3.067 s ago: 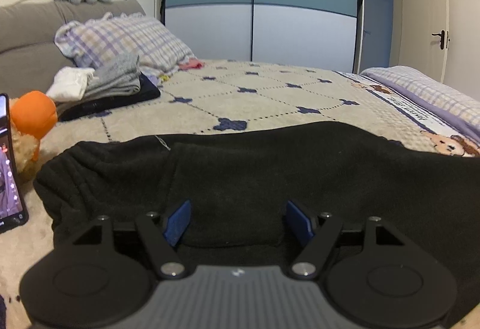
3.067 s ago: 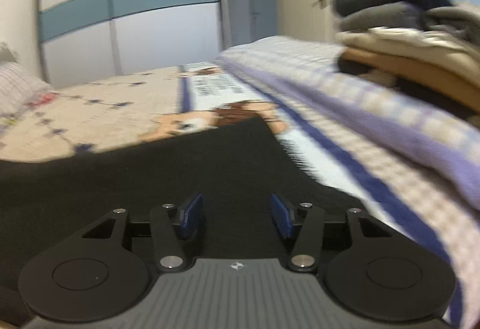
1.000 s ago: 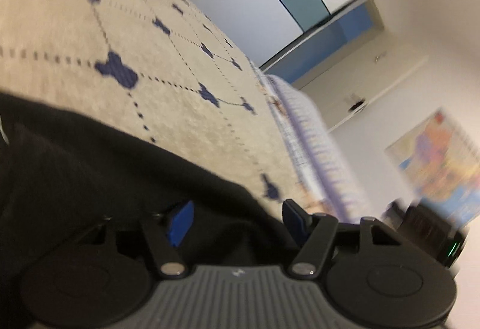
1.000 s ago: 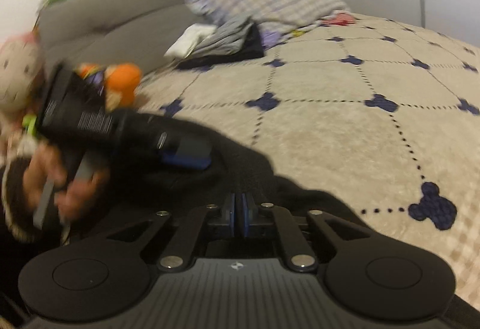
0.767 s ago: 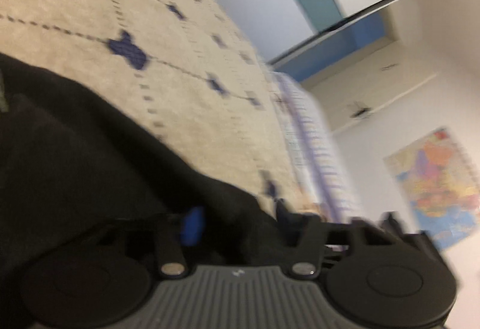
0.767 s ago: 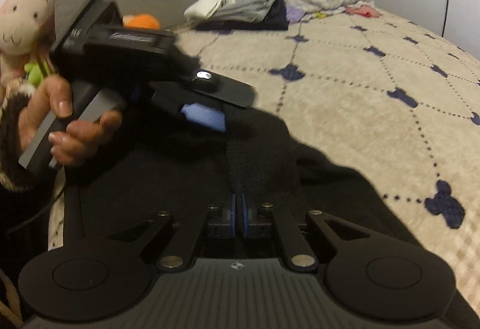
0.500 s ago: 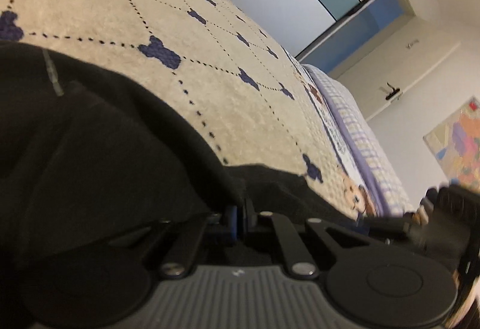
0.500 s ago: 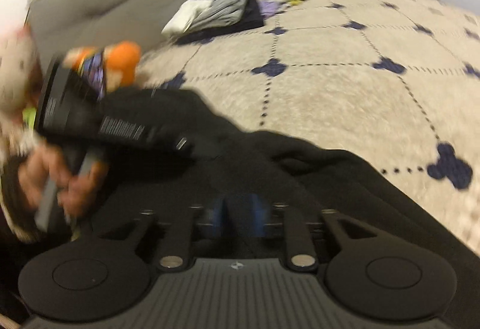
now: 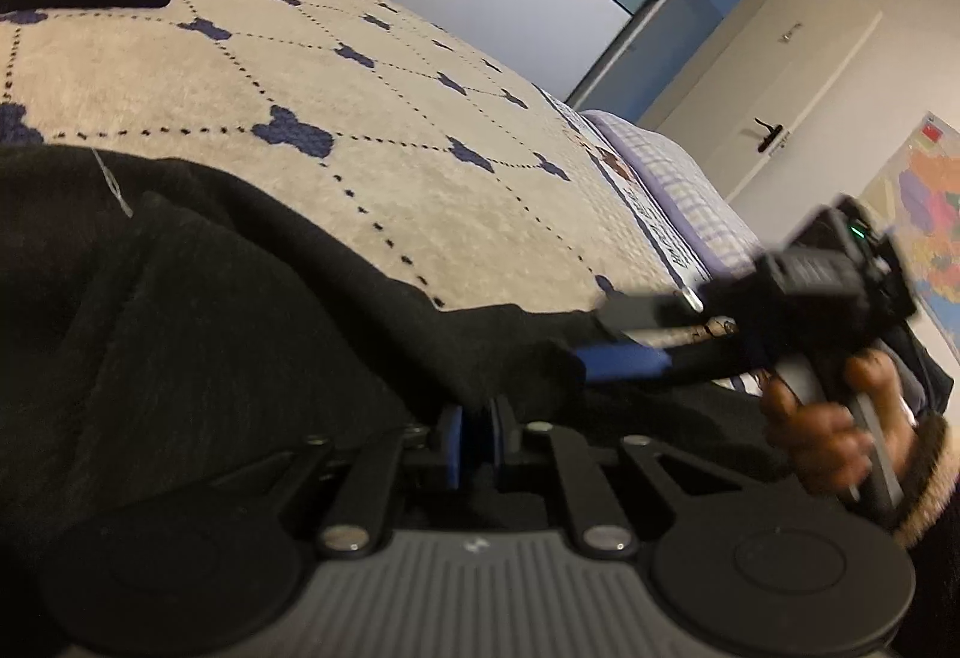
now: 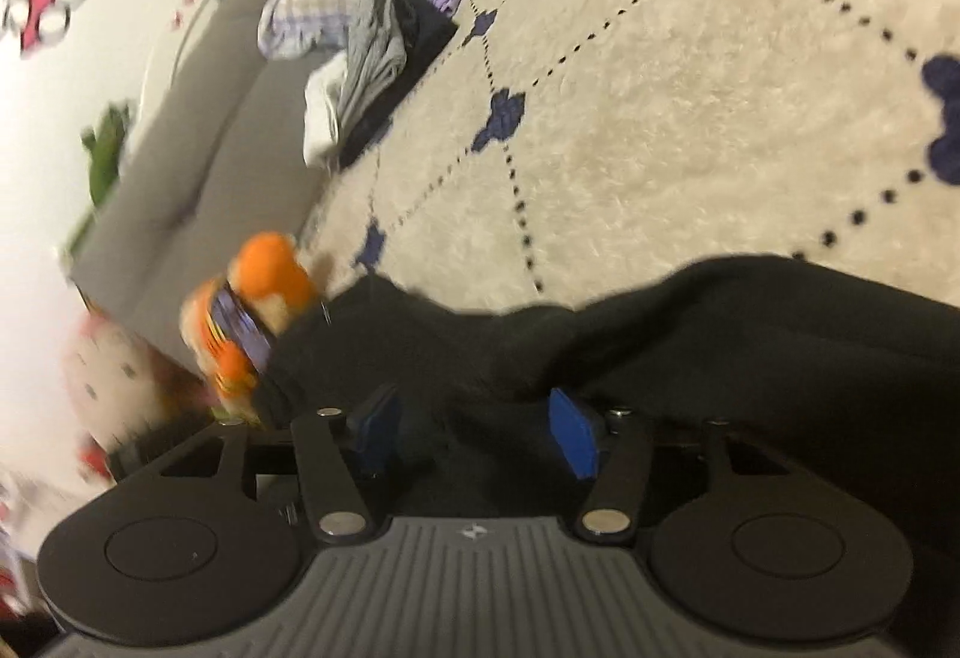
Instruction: Fold clothes
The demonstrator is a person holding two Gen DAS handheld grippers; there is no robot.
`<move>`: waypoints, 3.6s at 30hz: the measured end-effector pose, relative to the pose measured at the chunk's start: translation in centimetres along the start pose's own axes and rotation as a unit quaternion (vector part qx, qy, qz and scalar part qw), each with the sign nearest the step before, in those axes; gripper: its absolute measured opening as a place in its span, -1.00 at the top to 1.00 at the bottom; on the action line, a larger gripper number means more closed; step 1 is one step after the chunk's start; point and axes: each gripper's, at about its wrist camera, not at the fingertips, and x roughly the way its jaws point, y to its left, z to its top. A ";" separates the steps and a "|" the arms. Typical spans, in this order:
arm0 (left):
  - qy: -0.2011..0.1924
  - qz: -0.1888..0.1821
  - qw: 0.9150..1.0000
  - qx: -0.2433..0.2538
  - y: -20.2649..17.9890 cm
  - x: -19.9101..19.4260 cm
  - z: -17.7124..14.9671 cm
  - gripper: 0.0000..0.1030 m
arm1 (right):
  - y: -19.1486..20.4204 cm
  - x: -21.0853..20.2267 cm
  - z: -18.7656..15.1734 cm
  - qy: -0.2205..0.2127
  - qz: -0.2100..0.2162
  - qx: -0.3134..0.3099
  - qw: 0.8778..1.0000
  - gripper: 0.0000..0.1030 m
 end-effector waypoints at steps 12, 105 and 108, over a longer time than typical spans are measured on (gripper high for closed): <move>0.046 -0.014 0.989 0.141 -1.3 -1.5 -1.9 0.48 | -0.3 0.5 3.4 -0.079 -0.017 0.116 0.990 0.77; 0.137 -0.149 0.919 0.340 -12.2 2.8 -6.9 -0.09 | -8.5 -31.4 -18.6 -0.207 -0.439 0.155 0.861 0.07; 0.133 -0.154 0.919 0.339 -12.0 2.7 -7.0 -0.01 | -8.5 -31.5 -18.7 -0.211 -0.432 0.155 0.863 0.28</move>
